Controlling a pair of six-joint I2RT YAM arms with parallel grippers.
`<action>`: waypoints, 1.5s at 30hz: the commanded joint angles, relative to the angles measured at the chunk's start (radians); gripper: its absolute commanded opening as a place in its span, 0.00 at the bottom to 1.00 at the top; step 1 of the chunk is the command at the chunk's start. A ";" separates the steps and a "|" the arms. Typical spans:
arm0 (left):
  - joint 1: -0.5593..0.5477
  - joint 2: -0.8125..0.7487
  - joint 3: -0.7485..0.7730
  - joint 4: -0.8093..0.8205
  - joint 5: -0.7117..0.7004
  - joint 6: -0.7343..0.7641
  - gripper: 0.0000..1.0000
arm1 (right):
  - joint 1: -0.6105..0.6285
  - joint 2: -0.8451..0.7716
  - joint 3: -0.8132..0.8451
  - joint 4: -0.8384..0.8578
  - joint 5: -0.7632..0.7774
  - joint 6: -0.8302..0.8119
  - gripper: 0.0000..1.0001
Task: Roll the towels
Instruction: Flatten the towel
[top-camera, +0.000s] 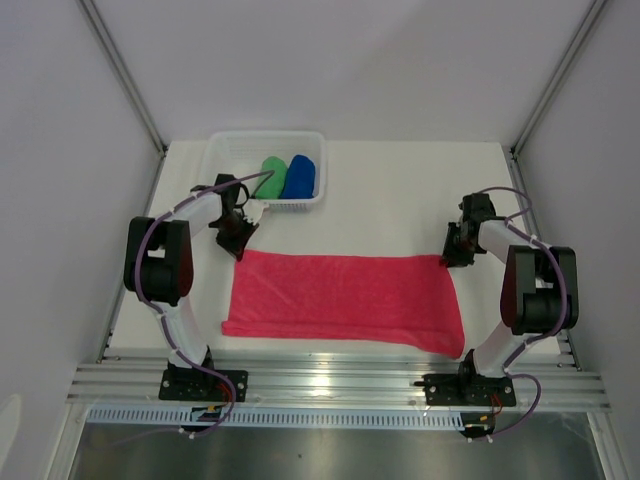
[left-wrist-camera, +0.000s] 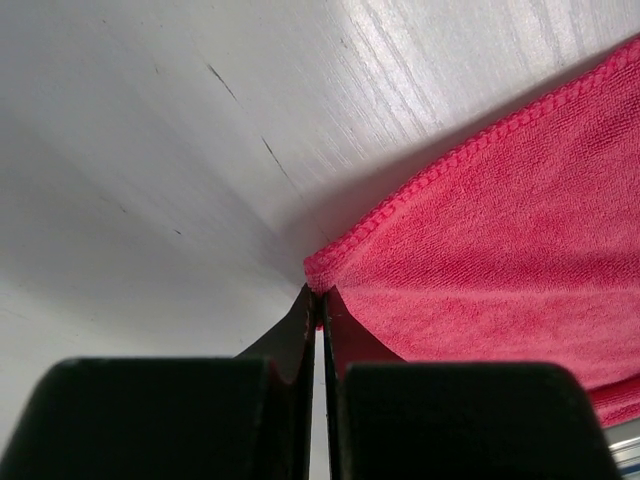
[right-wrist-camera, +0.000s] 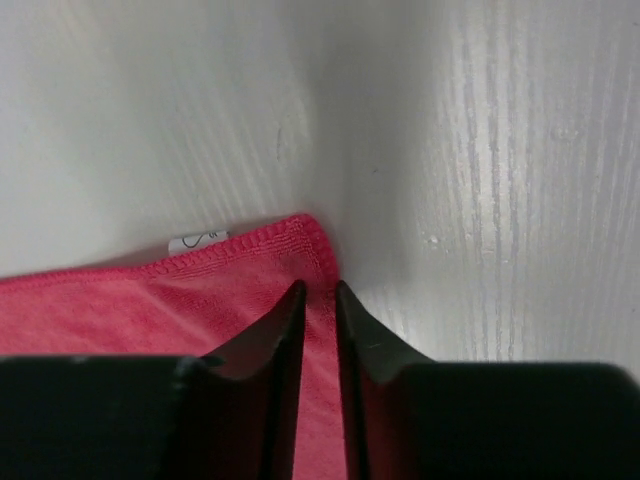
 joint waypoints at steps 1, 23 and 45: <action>0.002 -0.014 -0.004 0.031 -0.018 -0.025 0.01 | 0.008 0.064 0.000 -0.025 0.059 0.020 0.18; 0.004 -0.138 0.000 0.071 -0.018 0.016 0.58 | -0.019 0.066 0.264 -0.151 0.126 0.130 0.55; -0.298 -0.632 -0.549 -0.094 -0.131 0.413 0.58 | -0.021 -0.640 -0.271 -0.494 0.094 0.610 0.54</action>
